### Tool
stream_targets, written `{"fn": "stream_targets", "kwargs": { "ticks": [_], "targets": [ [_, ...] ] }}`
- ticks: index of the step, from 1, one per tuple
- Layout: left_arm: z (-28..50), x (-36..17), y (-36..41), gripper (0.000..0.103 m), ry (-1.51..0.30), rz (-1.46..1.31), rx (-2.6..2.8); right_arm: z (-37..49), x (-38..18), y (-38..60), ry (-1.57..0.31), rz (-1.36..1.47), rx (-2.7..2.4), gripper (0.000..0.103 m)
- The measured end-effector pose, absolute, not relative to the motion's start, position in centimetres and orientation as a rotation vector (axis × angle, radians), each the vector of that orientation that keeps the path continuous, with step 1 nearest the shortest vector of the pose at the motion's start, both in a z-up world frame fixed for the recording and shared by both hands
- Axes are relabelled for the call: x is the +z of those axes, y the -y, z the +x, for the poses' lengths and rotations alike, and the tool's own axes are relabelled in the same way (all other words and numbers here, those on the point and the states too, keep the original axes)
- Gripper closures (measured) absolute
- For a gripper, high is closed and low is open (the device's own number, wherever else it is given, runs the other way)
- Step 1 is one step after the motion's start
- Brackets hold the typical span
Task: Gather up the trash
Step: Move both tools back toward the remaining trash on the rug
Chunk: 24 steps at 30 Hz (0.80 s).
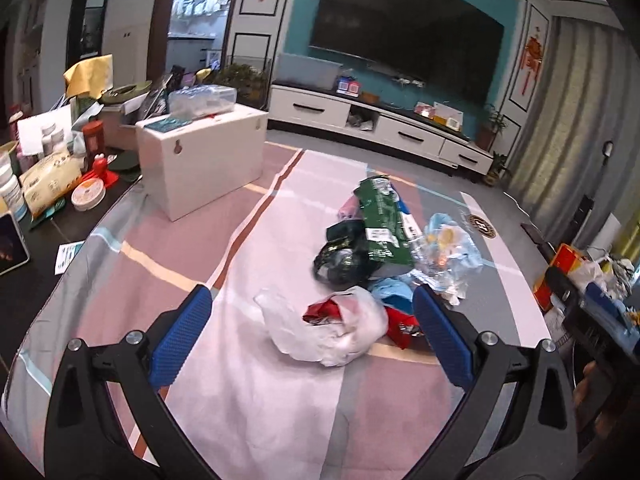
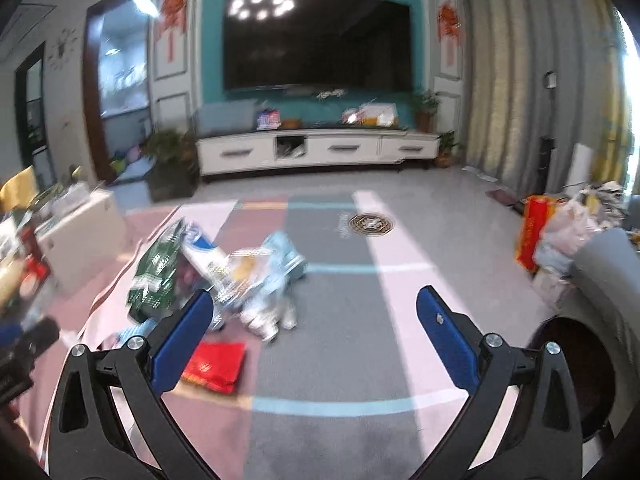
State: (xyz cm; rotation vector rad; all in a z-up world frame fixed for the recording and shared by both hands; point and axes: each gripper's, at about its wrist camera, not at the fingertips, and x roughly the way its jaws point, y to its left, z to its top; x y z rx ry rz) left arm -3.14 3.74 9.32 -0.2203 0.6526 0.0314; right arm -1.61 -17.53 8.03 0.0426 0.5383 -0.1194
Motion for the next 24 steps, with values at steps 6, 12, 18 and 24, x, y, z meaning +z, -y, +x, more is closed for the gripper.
{"fn": "stream_targets", "kwargs": {
  "ticks": [6, 12, 18, 24],
  "targets": [
    [-2.3, 8.4, -3.5, 0.003, -0.733, -0.163, 0.103, -0.3, 5.1, 15.6, -0.603, 0.009, -0.084, 0.003],
    [-2.1, 7.7, -3.8, 0.003, -0.772, -0.172, 0.156, 0.7, 3.2, 14.5, -0.658, -0.027, -0.058, 0.003],
    [-2.0, 7.2, -4.6, 0.003, -0.778, -0.217, 0.189, 1.6, 1.6, 14.0, -0.73, -0.018, -0.015, 0.003],
    [-1.8, 6.9, -4.9, 0.003, -0.773, -0.205, 0.18, 2.3, 0.1, 13.5, -0.783, -0.036, -0.003, 0.003]
  ]
}}
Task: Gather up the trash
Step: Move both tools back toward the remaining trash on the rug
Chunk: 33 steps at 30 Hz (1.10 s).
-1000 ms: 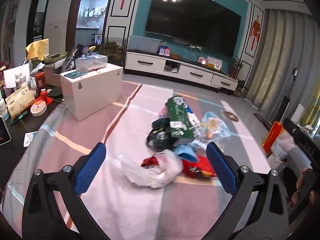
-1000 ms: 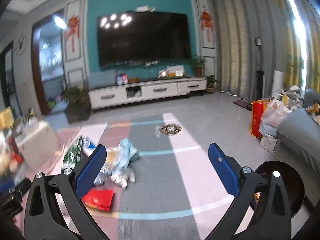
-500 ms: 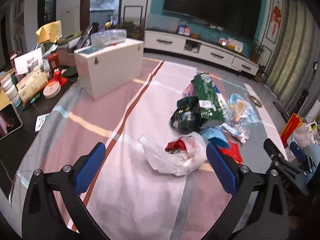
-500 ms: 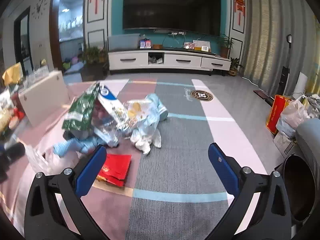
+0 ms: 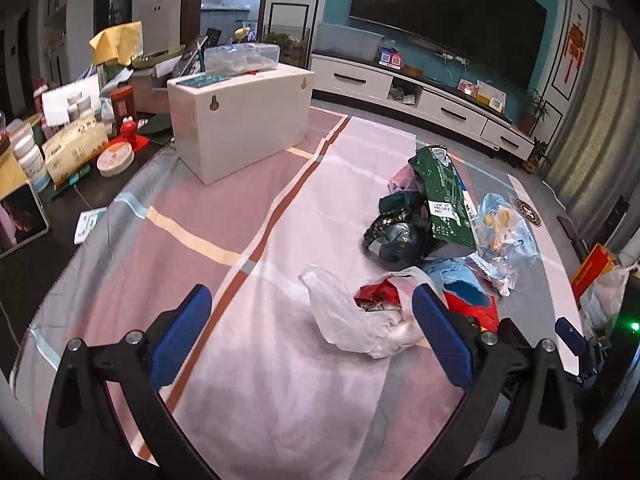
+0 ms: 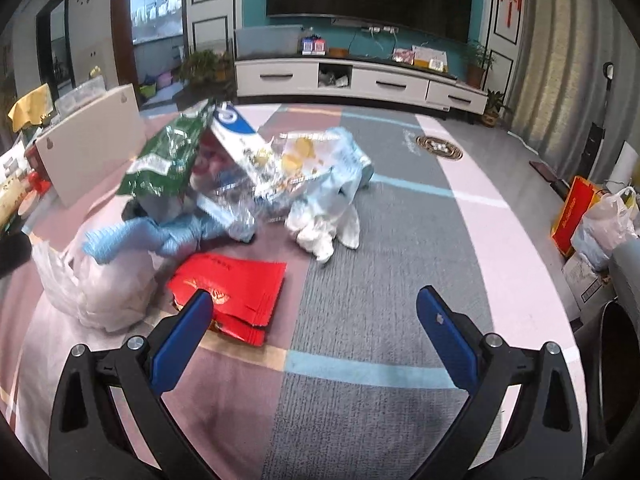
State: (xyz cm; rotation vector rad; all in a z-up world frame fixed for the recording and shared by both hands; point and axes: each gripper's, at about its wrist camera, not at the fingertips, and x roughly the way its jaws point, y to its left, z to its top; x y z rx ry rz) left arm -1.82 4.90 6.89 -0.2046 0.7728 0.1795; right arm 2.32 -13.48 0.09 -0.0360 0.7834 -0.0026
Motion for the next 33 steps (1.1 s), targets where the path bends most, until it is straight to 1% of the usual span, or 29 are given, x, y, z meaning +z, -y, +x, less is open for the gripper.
{"fn": "stream_targets", "kwargs": {
  "ticks": [15, 20, 33],
  "targets": [
    [-1.3, 6.1, -5.2, 0.003, -0.815, -0.188, 0.087, 3.6, -3.3, 12.6, -0.926, -0.09, 0.028, 0.003],
    [-1.0, 5.8, -5.6, 0.003, -0.832, -0.206, 0.087, 3.8, -3.6, 13.2, -0.947, -0.024, 0.054, 0.003],
    [-0.6, 5.2, -6.3, 0.003, -0.879, -0.25, 0.108, 3.9, -3.7, 13.1, -0.949, -0.027, 0.052, 0.003]
  ]
}}
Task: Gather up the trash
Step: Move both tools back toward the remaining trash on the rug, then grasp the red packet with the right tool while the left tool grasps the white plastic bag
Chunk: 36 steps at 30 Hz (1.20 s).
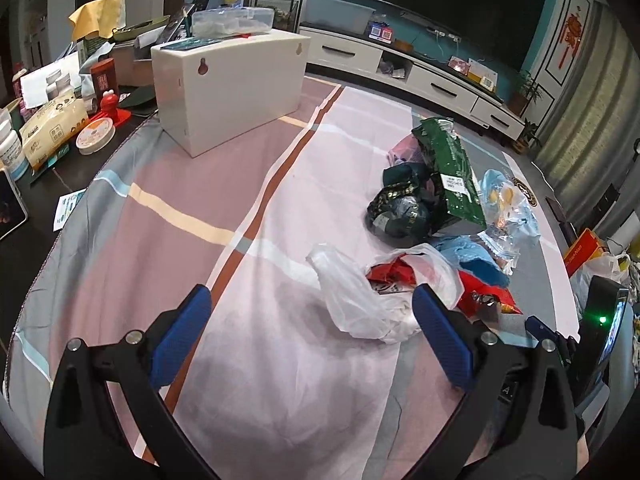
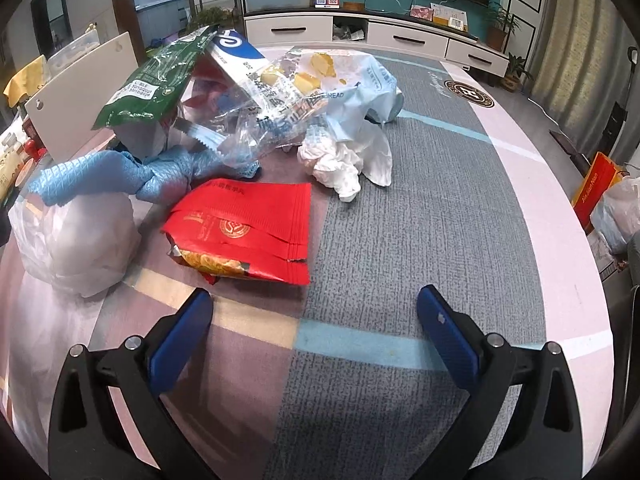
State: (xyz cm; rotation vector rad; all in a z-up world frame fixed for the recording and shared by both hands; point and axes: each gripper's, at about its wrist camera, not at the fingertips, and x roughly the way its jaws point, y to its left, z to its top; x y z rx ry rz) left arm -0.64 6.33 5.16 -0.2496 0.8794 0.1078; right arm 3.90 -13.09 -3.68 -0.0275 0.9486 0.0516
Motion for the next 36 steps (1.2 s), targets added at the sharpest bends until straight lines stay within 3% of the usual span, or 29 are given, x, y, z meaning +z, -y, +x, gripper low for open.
{"fn": "stream_targets", "kwargs": {
  "ticks": [14, 18, 23, 25, 27, 29, 36],
  "targets": [
    [-0.5, 5.7, -7.0, 0.003, -0.869, -0.243, 0.072, 3.5, -3.4, 13.4, -0.971, -0.037, 0.036, 0.003],
    [-0.3, 5.9, -7.5, 0.003, -0.877, -0.283, 0.02, 1.9, -1.1, 13.0, -0.9, -0.093, 0.049, 0.003],
    [0.3, 5.4, -6.9, 0.003, -0.907, -0.349, -0.093, 0.7, 2.8, 13.8, -0.813, 0.032, 0.119, 0.003],
    [0.9, 4.9, -6.3, 0.003, -0.924, -0.352, -0.126, 1.3, 3.7, 14.3, -0.83, 0.129, 0.164, 0.007],
    [1.4, 4.3, -5.8, 0.003, -0.941, -0.352, -0.142, 2.5, 3.8, 14.5, -0.883, 0.204, 0.204, 0.031],
    [1.7, 3.8, -5.5, 0.003, -0.95, -0.366, -0.154, 3.9, 3.4, 14.1, -0.931, 0.237, 0.208, 0.04],
    [2.9, 2.4, -4.2, 0.004, -0.973, -0.372, -0.17, 6.4, 1.0, 13.7, -1.026, 0.301, 0.241, 0.042]
  ]
}}
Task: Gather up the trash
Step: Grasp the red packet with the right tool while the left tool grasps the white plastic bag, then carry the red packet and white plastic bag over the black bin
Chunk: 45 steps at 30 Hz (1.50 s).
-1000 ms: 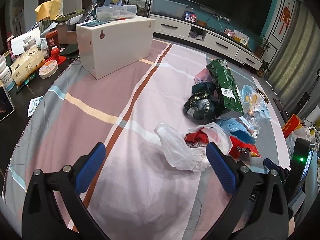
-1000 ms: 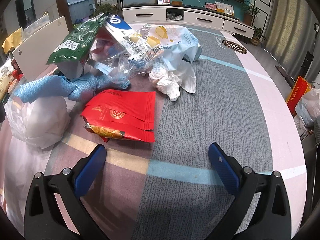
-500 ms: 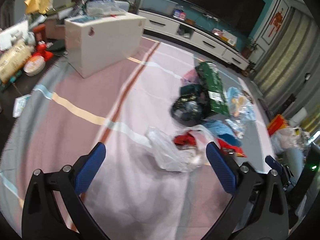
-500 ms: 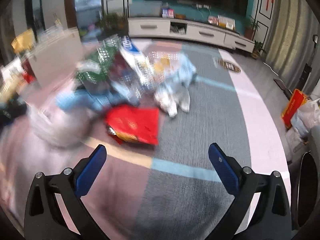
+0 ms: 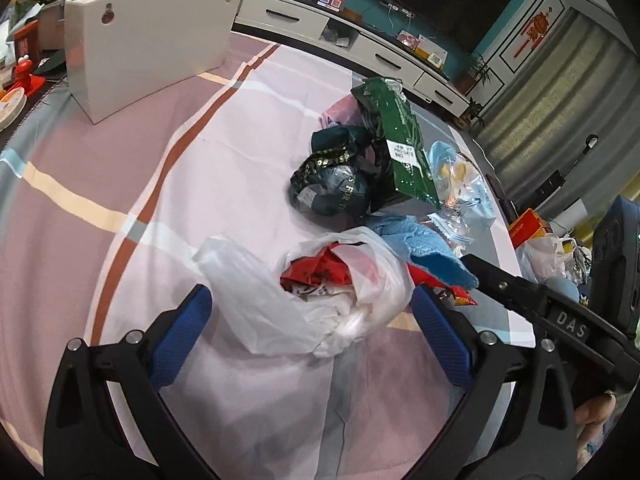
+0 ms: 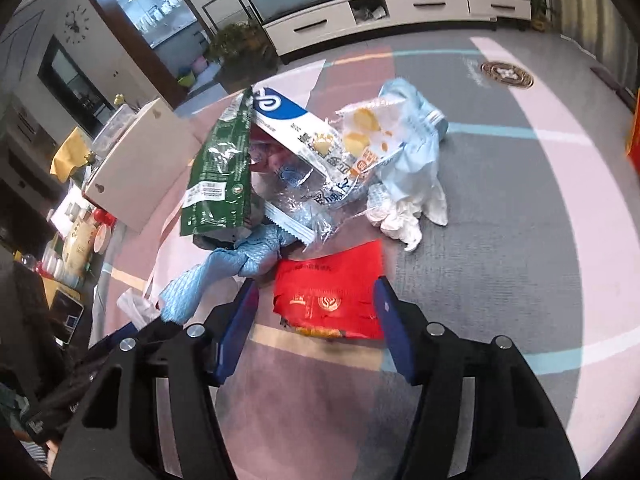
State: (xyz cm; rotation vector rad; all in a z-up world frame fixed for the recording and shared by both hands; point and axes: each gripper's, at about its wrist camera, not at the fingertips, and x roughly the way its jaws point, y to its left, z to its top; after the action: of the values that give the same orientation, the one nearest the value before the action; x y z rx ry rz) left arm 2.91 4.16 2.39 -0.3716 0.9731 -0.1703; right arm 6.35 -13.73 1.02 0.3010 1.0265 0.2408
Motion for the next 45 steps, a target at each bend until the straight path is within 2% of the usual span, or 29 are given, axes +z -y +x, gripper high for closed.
{"fn": "stream_targets", "kwargs": {
  "ticks": [2, 5, 8, 10, 13, 15, 20, 33, 45],
  "targets": [
    [3.1, 2.0, -4.0, 0.009, -0.981, -0.379, -0.174, 6.7, 0.5, 13.5, -1.036, 0.285, 0.225, 0.042],
    [3.2, 1.7, -3.8, 0.022, -1.0, -0.393, -0.205, 7.1, -0.2, 13.0, -1.052, 0.25, 0.232, 0.042],
    [3.3, 1.3, -3.8, 0.041, -1.011, -0.432, -0.246, 7.4, -0.9, 12.6, -1.063, 0.221, 0.224, 0.039],
    [3.3, 1.1, -3.9, 0.061, -1.019, -0.483, -0.287, 7.4, -1.0, 12.6, -1.066, 0.224, 0.226, 0.039],
    [3.0, 1.2, -4.2, 0.07, -1.017, -0.521, -0.299, 7.4, -1.1, 12.8, -1.071, 0.245, 0.238, 0.04],
    [2.8, 1.4, -4.4, 0.073, -1.013, -0.53, -0.3, 7.3, -1.2, 12.9, -1.08, 0.259, 0.249, 0.055],
    [1.9, 3.0, -4.9, 0.075, -0.999, -0.556, -0.31, 6.2, -0.7, 12.7, -1.084, 0.275, 0.298, 0.066],
    [-2.2, 10.5, -4.8, 0.075, -0.795, -0.477, -0.367, 0.8, 5.1, 14.7, -0.919, 0.286, 0.3, 0.066],
    [-3.0, 11.1, -4.1, 0.075, -0.768, -0.468, -0.412, -0.9, 6.2, 16.5, -0.868, 0.307, 0.246, 0.075]
  ]
}}
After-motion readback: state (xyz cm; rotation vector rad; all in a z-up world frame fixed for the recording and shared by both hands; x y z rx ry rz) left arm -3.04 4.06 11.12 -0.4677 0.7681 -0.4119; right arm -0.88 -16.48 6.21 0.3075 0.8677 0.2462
